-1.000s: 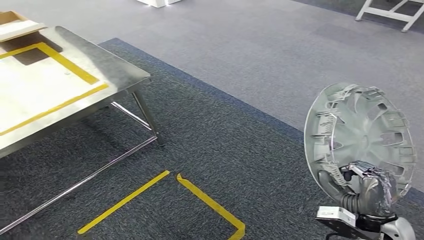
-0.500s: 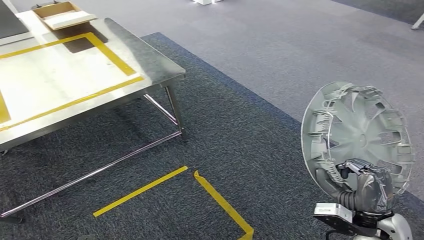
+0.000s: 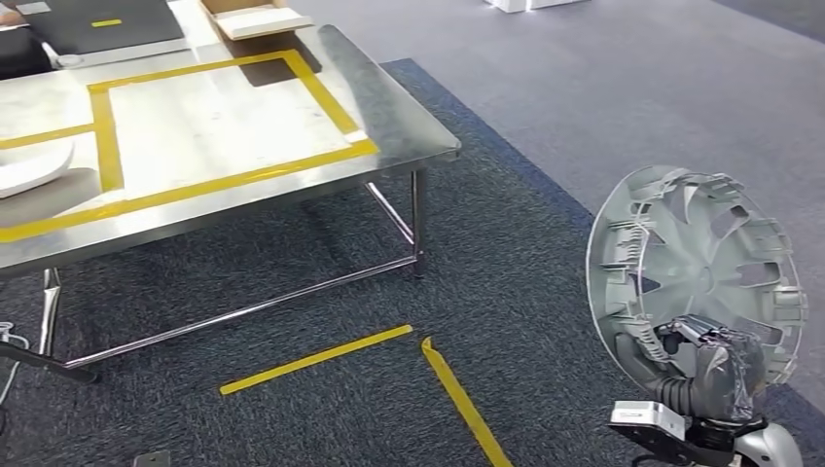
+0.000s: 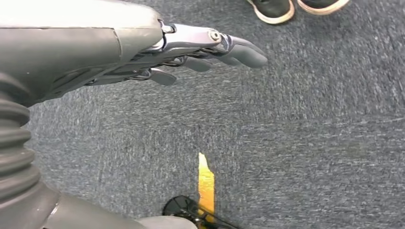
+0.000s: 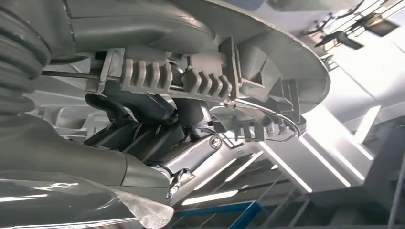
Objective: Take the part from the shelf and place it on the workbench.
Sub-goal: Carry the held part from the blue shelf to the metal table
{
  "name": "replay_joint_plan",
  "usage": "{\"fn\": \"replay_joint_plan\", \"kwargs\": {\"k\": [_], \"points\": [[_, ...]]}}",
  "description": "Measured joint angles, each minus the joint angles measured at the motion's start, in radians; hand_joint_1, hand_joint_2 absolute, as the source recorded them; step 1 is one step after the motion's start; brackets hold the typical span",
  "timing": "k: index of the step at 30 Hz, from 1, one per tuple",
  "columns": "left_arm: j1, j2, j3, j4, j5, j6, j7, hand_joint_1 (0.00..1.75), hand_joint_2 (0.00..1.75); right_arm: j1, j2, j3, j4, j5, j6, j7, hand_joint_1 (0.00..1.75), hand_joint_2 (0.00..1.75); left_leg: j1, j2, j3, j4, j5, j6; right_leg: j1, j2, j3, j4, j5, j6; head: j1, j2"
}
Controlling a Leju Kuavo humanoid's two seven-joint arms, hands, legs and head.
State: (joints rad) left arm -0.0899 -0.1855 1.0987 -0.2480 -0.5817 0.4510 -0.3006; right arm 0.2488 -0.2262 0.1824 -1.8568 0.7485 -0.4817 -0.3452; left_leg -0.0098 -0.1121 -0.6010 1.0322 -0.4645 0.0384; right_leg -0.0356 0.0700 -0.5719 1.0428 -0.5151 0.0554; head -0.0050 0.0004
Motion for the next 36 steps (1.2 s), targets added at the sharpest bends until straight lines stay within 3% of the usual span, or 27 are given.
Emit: {"fn": "replay_joint_plan", "kwargs": {"k": [1, 3, 5, 7, 9, 10, 11, 12, 14, 16, 18, 19, 21, 23, 24, 25, 26, 27, 29, 31, 33, 34, 36], "points": [[0.000, 0.000, 0.001, 0.000, 0.000, 0.001, -0.001, 0.00, 1.75, -0.001, 0.000, 0.001, 0.000, -0.001, -0.001, -0.001, 1.75, 1.75, 0.001, -0.011, -0.005, 0.002, 0.001, -0.006, 0.000, 0.010, 0.008, -0.012, -0.005, -0.002, 0.000, 0.000], [0.003, 0.002, 0.002, 0.000, 0.000, 0.004, -0.005, 0.00, 1.75, -0.001, 0.000, 0.002, 0.000, -0.005, -0.003, -0.005, 1.75, 1.75, 0.005, -0.030, -0.013, 0.003, 0.004, -0.017, 0.001, -0.009, 0.014, -0.017, -0.004, -0.010, 0.000, 0.000], [0.005, 0.003, 0.005, 0.000, 0.001, 0.009, -0.007, 0.00, 1.75, -0.003, 0.000, 0.002, -0.001, -0.012, -0.004, -0.014, 1.75, 1.75, 0.003, 0.006, -0.026, 0.031, -0.014, -0.028, 0.000, -0.035, 0.022, -0.022, -0.003, -0.024, -0.005, 0.000], [0.001, 0.003, 0.006, 0.000, 0.001, 0.011, -0.008, 0.00, 1.75, -0.003, 0.000, 0.002, -0.001, -0.017, -0.005, -0.024, 1.75, 1.75, 0.003, 0.073, -0.073, 0.132, -0.064, -0.038, 0.002, -0.065, 0.029, -0.024, -0.007, -0.036, -0.010, 0.000], [-0.001, 0.003, 0.006, 0.000, 0.000, 0.011, -0.008, 0.00, 1.75, -0.004, 0.000, 0.002, -0.001, -0.020, -0.007, -0.034, 1.75, 1.75, 0.009, 0.099, -0.134, 0.252, -0.105, -0.044, 0.006, -0.096, 0.034, -0.024, -0.013, -0.041, -0.011, 0.000], [-0.001, 0.003, 0.006, 0.000, 0.000, 0.012, -0.008, 0.00, 1.75, -0.004, 0.000, 0.003, -0.001, -0.022, -0.008, -0.040, 1.75, 1.75, 0.011, 0.103, -0.148, 0.278, -0.104, -0.046, 0.006, -0.110, 0.038, -0.024, -0.016, -0.042, -0.011, 0.000], [0.000, 0.003, 0.007, 0.000, 0.001, 0.012, -0.008, 0.00, 1.75, -0.005, 0.000, 0.004, -0.001, -0.025, -0.009, -0.046, 1.75, 1.75, 0.012, 0.105, -0.142, 0.263, -0.083, -0.045, 0.007, -0.124, 0.042, -0.024, -0.019, -0.041, -0.011, 0.000], [0.001, 0.004, 0.007, 0.000, 0.001, 0.012, -0.009, 0.00, 1.75, -0.005, 0.000, 0.005, -0.002, -0.026, -0.010, -0.052, 1.75, 1.75, 0.012, 0.111, -0.119, 0.214, -0.049, -0.042, 0.007, -0.136, 0.047, -0.024, -0.024, -0.039, -0.011, 0.000], [0.001, 0.005, 0.008, 0.000, 0.001, 0.012, -0.010, 0.00, 1.75, -0.006, 0.000, 0.008, -0.002, -0.028, -0.012, -0.061, 1.75, 1.75, 0.003, 0.149, -0.055, 0.083, 0.006, -0.030, 0.010, -0.160, 0.059, -0.024, -0.033, -0.031, -0.012, 0.000], [-0.003, 0.007, 0.008, 0.000, 0.000, 0.011, -0.011, 0.00, 1.75, -0.008, 0.000, 0.010, -0.003, -0.029, -0.017, -0.066, 1.75, 1.75, -0.009, 0.179, -0.025, 0.018, 0.013, -0.019, 0.015, -0.184, 0.066, -0.025, -0.041, -0.021, -0.010, 0.000], [-0.002, 0.007, 0.008, 0.000, 0.000, 0.010, -0.011, 0.00, 1.75, -0.013, 0.000, 0.012, -0.003, -0.030, -0.020, -0.069, 1.75, 1.75, -0.012, 0.165, -0.024, 0.009, 0.008, -0.011, 0.017, -0.206, 0.074, -0.032, -0.045, -0.012, -0.008, 0.000], [0.001, 0.008, 0.008, 0.000, 0.000, 0.010, -0.011, 0.00, 1.75, -0.017, 0.000, 0.014, -0.003, -0.031, -0.021, -0.070, 1.75, 1.75, -0.010, 0.153, -0.021, 0.003, 0.010, -0.006, 0.016, -0.197, 0.078, -0.033, -0.050, -0.007, -0.006, 0.000], [0.001, 0.008, 0.008, 0.000, 0.000, 0.010, -0.011, 0.00, 1.75, -0.020, 0.000, 0.016, -0.004, -0.032, -0.022, -0.071, 1.75, 1.75, -0.003, 0.131, -0.014, -0.009, 0.015, 0.006, 0.012, -0.142, 0.057, 0.016, -0.085, -0.002, -0.003, 0.000], [-0.002, 0.008, 0.008, 0.000, -0.001, 0.009, -0.011, 0.00, 1.75, -0.019, -0.001, 0.018, -0.005, -0.033, -0.023, -0.072, 1.75, 1.75, -0.001, 0.106, -0.014, -0.012, 0.016, 0.013, 0.011, -0.086, -0.011, 0.144, -0.143, -0.001, 0.001, 0.000], [-0.003, 0.008, 0.008, 0.000, -0.001, 0.009, -0.011, 0.00, 1.75, -0.018, -0.001, 0.019, -0.005, -0.033, -0.023, -0.072, 1.75, 1.75, -0.001, 0.092, -0.014, -0.011, 0.016, 0.014, 0.011, -0.077, -0.048, 0.207, -0.162, 0.000, 0.003, 0.000], [-0.003, 0.008, 0.008, 0.000, -0.001, 0.009, -0.011, 0.00, 1.75, -0.018, -0.001, 0.020, -0.004, -0.033, -0.023, -0.072, 1.75, 1.75, -0.001, 0.078, -0.013, -0.011, 0.015, 0.015, 0.012, -0.073, -0.074, 0.243, -0.163, 0.000, 0.003, 0.000], [-0.002, 0.008, 0.008, 0.000, -0.001, 0.008, -0.011, 0.00, 1.75, -0.017, -0.001, 0.021, -0.004, -0.034, -0.023, -0.071, 1.75, 1.75, -0.002, 0.063, -0.012, -0.011, 0.015, 0.015, 0.012, -0.071, -0.082, 0.240, -0.143, 0.000, 0.003, 0.000], [-0.002, 0.007, 0.008, 0.000, -0.001, 0.008, -0.011, 0.00, 1.75, -0.017, -0.001, 0.021, -0.004, -0.034, -0.023, -0.071, 1.75, 1.75, -0.001, 0.048, -0.010, -0.010, 0.014, 0.014, 0.011, -0.067, -0.071, 0.197, -0.104, 0.000, 0.003, 0.000], [-0.002, 0.008, 0.008, 0.000, -0.003, 0.007, -0.011, 0.00, 1.75, -0.018, -0.002, 0.022, -0.004, -0.034, -0.023, -0.072, 1.75, 1.75, -0.002, 0.019, -0.009, -0.006, 0.012, 0.009, 0.006, -0.031, -0.022, 0.065, -0.029, -0.001, 0.003, 0.000], [-0.004, 0.008, 0.008, 0.000, -0.006, -0.004, -0.011, 0.00, 1.75, -0.018, -0.002, 0.023, -0.005, -0.033, -0.025, -0.073, 1.75, 1.75, -0.001, -0.006, -0.016, 0.001, 0.012, -0.002, 0.002, 0.005, 0.014, -0.011, -0.010, -0.003, 0.003, 0.000], [-0.001, 0.009, 0.008, 0.000, -0.008, -0.021, -0.016, 0.00, 1.75, -0.019, -0.002, 0.024, -0.005, -0.033, -0.027, -0.074, 1.75, 1.75, 0.002, -0.031, -0.023, 0.002, 0.016, -0.015, 0.003, -0.003, 0.025, -0.020, -0.015, -0.012, 0.002, 0.000], [0.001, 0.010, 0.008, 0.000, -0.008, -0.027, -0.019, 0.00, 1.75, -0.019, -0.002, 0.025, -0.005, -0.032, -0.028, -0.075, 1.75, 1.75, 0.003, -0.024, -0.025, 0.004, 0.015, -0.021, 0.004, -0.015, 0.027, -0.022, -0.014, -0.017, 0.002, 0.000], [0.002, 0.012, 0.008, 0.000, -0.007, -0.036, -0.023, 0.00, 1.75, -0.021, -0.002, 0.025, -0.006, -0.032, -0.031, -0.079, 1.75, 1.75, 0.000, 0.030, -0.044, 0.045, -0.010, -0.032, 0.003, -0.041, 0.035, -0.027, -0.012, -0.030, -0.004, 0.000]]}}
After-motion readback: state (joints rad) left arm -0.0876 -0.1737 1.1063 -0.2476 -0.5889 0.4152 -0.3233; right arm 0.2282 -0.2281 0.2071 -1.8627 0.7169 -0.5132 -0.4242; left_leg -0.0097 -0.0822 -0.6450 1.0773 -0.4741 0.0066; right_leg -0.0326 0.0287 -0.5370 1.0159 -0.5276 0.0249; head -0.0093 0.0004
